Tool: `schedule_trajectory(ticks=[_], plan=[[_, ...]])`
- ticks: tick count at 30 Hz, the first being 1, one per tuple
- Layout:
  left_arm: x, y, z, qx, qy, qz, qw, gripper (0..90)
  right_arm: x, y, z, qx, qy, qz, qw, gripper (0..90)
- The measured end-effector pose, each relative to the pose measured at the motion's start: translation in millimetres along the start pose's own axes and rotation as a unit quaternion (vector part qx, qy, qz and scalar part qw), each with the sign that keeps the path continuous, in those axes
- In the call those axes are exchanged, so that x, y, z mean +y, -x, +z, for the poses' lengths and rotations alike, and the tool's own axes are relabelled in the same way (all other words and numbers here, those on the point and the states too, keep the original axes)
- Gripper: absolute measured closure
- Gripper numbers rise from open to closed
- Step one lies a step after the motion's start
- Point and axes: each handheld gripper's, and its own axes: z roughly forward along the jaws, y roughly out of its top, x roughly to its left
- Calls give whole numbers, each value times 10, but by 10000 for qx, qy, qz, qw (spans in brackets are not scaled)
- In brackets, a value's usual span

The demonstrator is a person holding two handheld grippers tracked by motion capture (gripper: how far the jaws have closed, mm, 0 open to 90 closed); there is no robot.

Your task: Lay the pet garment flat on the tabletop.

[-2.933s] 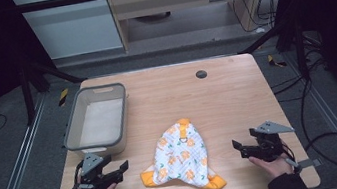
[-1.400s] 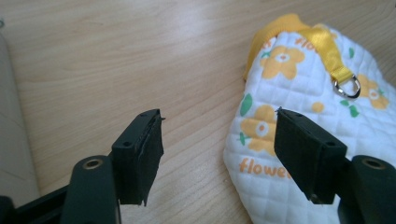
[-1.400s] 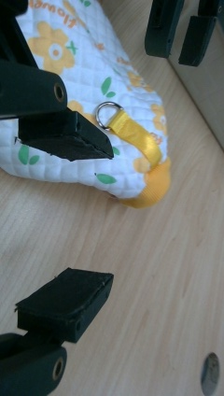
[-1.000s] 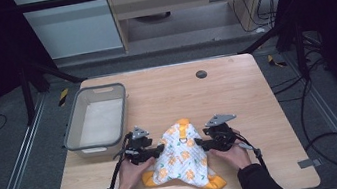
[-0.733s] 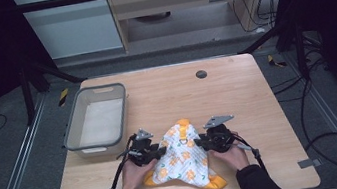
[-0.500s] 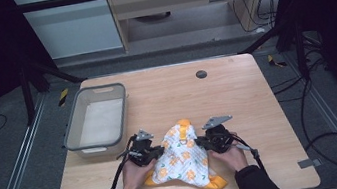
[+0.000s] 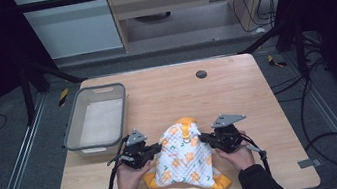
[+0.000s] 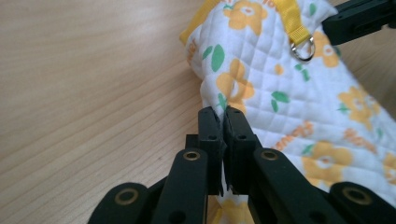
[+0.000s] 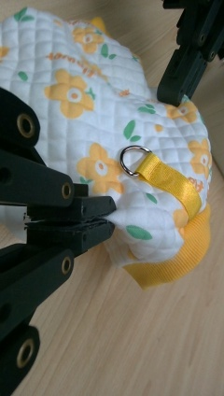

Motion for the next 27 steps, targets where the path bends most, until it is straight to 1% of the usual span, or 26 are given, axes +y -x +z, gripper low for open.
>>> schedule_trajectory(ticks=[2,5,7,9,10,11,12,13,14,15,16,17,18,19,20,21,22,23,24,27], plan=[[63,67,-112,-45,202,72,9998,869,10,-31,-90,12,162,-11,9999,880],[189,191,-280,-55,521,252,9983,869,59,-103,-259,-16,505,-189,9985,876],[281,275,-382,1,732,432,9964,869,119,-140,-375,-50,799,-232,9965,872],[372,329,-430,69,910,525,9944,868,181,-151,-460,-126,1135,-222,9932,865],[418,338,-423,139,986,555,9935,867,210,-143,-477,-225,1257,-231,9915,856],[464,335,-390,216,1040,555,9928,866,234,-130,-475,-390,1375,-232,9895,844],[510,316,-337,291,1048,529,9927,863,251,-106,-452,-571,1464,-233,9873,833],[547,285,-265,378,1061,480,9925,857,264,-72,-409,-776,1488,-217,9856,801],[571,243,-185,467,1076,416,9922,838,267,-26,-349,-1049,1472,-187,9833,759],[581,198,-97,539,1098,309,9920,780,258,26,-282,-1302,1441,-145,9809,726],[581,152,-21,656,1050,214,9921,661,239,74,-220,-1496,1356,-73,9794,685],[566,108,29,814,941,121,9922,579,210,120,-168,-1615,1258,-30,9788,650],[532,65,59,861,874,21,9924,551,172,150,-137,-1665,1164,16,9791,634],[532,65,59,861,874,21,9924,517,128,169,-124,-1655,1084,47,9802,607],[474,10,67,839,793,-39,9933,517,128,169,-124,-1655,1084,47,9802,607],[384,-49,50,888,700,-113,9935,449,52,190,-137,-1660,909,42,9819,551],[384,-49,50,888,700,-113,9935,436,29,198,-162,-1665,847,38,9824,537],[278,-99,-7,913,555,-105,9942,427,11,204,-198,-1648,826,48,9828,516],[220,-113,-42,902,513,-58,9946,414,-4,204,-237,-1625,824,77,9832,495],[47,-131,-138,978,301,121,9947,389,-60,179,-353,-1505,815,123,9852,451]])
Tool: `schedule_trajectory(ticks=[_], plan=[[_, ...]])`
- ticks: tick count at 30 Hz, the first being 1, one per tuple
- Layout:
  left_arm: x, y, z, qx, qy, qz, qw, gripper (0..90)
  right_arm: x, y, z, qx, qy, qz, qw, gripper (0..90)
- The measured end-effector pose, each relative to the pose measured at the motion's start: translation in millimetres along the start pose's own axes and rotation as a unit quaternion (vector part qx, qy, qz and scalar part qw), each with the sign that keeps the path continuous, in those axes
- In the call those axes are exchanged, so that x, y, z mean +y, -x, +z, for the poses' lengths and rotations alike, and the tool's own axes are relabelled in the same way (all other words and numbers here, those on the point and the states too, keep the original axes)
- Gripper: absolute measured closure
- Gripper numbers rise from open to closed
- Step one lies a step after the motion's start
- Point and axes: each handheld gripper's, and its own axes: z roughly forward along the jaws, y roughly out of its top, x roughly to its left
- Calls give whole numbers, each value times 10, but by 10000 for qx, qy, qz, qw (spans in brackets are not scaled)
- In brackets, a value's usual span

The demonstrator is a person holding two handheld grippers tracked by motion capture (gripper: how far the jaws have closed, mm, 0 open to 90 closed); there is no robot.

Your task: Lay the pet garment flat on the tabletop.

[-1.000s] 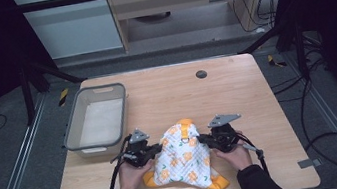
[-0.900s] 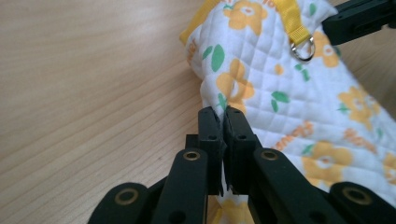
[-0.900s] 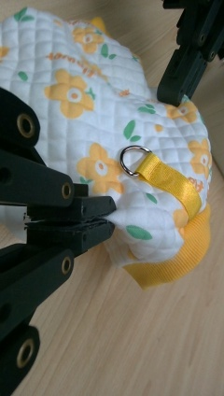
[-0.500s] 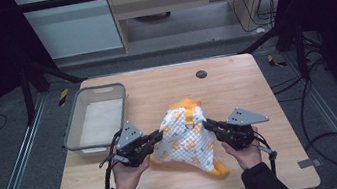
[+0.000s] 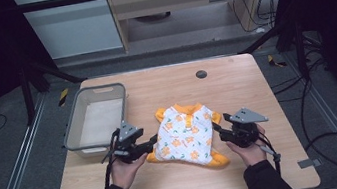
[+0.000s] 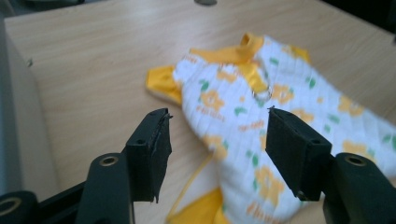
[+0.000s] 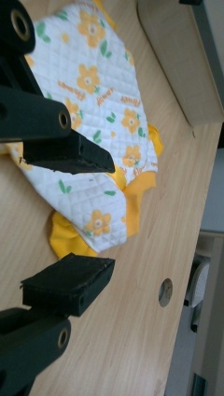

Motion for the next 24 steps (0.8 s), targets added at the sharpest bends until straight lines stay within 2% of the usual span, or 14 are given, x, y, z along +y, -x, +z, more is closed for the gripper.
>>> schedule_trajectory(ticks=[1,3,4,5,9,13,19,24], plan=[[-54,-10,-29,41,-51,54,10000,387,-18,-2,-37,40,-21,-14,10000,442],[-158,-30,-68,-9,-157,70,9999,372,-57,-16,-91,150,-97,-27,9998,417],[-158,-30,-68,-9,-157,70,9999,368,-57,-16,-91,150,-97,-27,9998,417],[-243,-30,-86,-55,-304,101,9995,364,-116,-46,-134,306,-228,-72,9992,404],[-364,6,-73,-142,-494,204,9985,359,-233,-108,-180,451,-416,-153,9980,379],[-413,31,-21,-106,-652,339,9972,358,-340,-148,-212,614,-464,-122,9970,375],[-469,38,65,-101,-908,458,9948,370,-503,-219,-188,784,-795,-150,9936,386],[-490,26,129,-94,-1011,426,9939,383,-546,-323,-183,1010,-903,-254,9905,401]])
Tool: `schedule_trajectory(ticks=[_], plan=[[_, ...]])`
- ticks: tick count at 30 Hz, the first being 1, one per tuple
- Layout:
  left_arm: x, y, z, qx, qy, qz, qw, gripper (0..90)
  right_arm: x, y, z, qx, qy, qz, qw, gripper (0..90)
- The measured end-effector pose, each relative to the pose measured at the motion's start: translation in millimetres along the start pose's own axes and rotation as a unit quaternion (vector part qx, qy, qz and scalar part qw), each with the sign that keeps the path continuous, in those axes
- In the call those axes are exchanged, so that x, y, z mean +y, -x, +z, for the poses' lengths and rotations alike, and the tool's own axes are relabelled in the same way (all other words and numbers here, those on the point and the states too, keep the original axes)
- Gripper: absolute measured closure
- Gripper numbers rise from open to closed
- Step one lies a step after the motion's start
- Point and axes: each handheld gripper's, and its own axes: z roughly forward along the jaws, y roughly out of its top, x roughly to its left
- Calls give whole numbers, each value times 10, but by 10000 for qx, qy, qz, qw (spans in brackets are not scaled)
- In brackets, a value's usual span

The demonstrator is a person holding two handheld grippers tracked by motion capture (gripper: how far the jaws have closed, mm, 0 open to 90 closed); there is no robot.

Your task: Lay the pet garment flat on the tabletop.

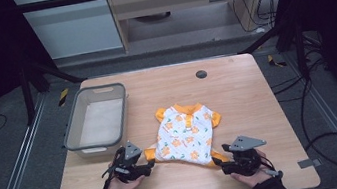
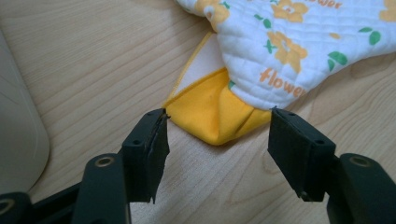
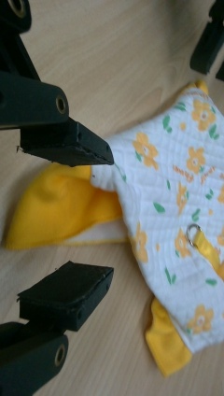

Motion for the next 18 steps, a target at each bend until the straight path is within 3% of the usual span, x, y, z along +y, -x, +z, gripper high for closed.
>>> schedule_trajectory(ticks=[8,9,13,18], plan=[[-15,-3,77,-234,-184,-92,9995,541,16,-133,92,364,-211,-143,9990,494],[-16,15,98,-251,-212,-66,9994,563,10,-155,118,421,-347,-170,9984,548],[5,29,97,-142,-275,-85,9995,684,18,-162,135,399,-464,-247,9978,676],[23,23,100,-197,-339,-58,9992,823,24,-138,139,450,-558,-211,9972,772]])
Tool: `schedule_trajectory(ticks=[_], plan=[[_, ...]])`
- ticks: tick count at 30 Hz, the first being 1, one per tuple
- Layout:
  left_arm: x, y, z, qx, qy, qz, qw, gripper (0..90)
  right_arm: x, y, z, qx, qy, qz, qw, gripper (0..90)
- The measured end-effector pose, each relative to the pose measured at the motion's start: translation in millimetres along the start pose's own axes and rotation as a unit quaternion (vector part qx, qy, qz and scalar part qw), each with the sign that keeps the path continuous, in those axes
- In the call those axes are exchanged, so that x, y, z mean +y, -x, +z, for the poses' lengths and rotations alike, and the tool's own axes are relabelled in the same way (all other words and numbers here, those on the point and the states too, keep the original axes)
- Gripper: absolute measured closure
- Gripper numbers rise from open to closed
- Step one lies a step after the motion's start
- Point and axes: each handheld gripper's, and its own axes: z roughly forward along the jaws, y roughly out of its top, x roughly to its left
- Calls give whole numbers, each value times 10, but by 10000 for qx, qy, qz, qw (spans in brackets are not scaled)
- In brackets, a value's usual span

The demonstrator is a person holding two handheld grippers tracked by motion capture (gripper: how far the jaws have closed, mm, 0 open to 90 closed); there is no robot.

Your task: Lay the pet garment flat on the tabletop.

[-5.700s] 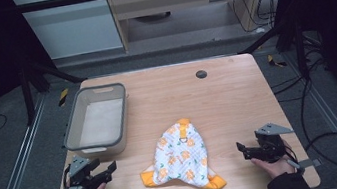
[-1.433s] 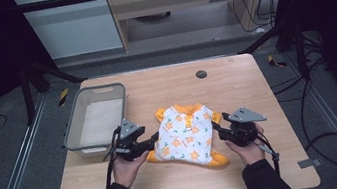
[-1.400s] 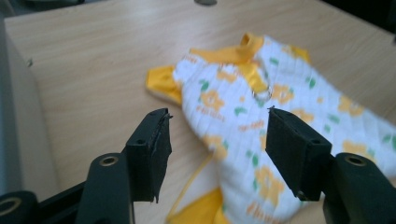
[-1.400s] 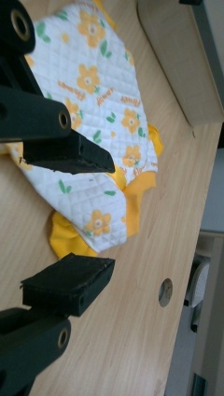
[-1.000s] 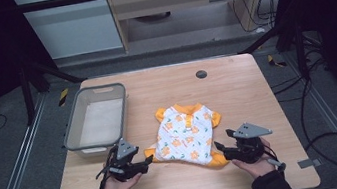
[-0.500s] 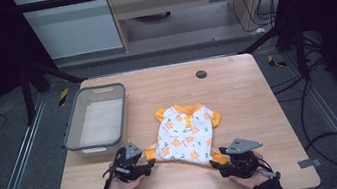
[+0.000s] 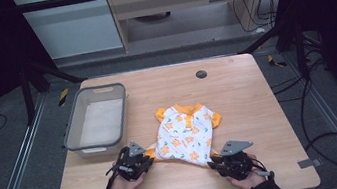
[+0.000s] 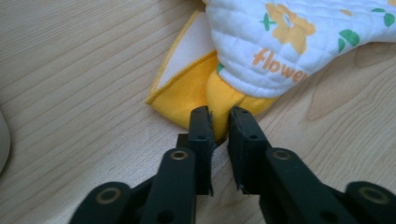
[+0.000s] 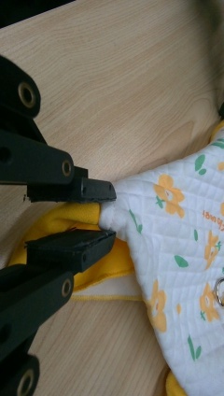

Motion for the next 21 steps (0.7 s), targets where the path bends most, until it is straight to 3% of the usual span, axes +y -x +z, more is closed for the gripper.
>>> schedule_trajectory(ticks=[6,8,15,16,21], plan=[[27,8,-11,-117,-50,10,9999,869,18,-3,-17,52,0,-7,10000,822],[39,6,-64,-227,20,2,9997,873,38,6,-67,66,127,-10,9999,828],[113,165,-571,-586,584,241,9963,875,151,38,-316,185,744,116,9970,830],[113,165,-571,-586,584,241,9963,875,151,38,-316,185,744,116,9970,830],[180,200,-871,-836,838,183,9928,874,296,86,-504,386,1177,340,9917,829]])
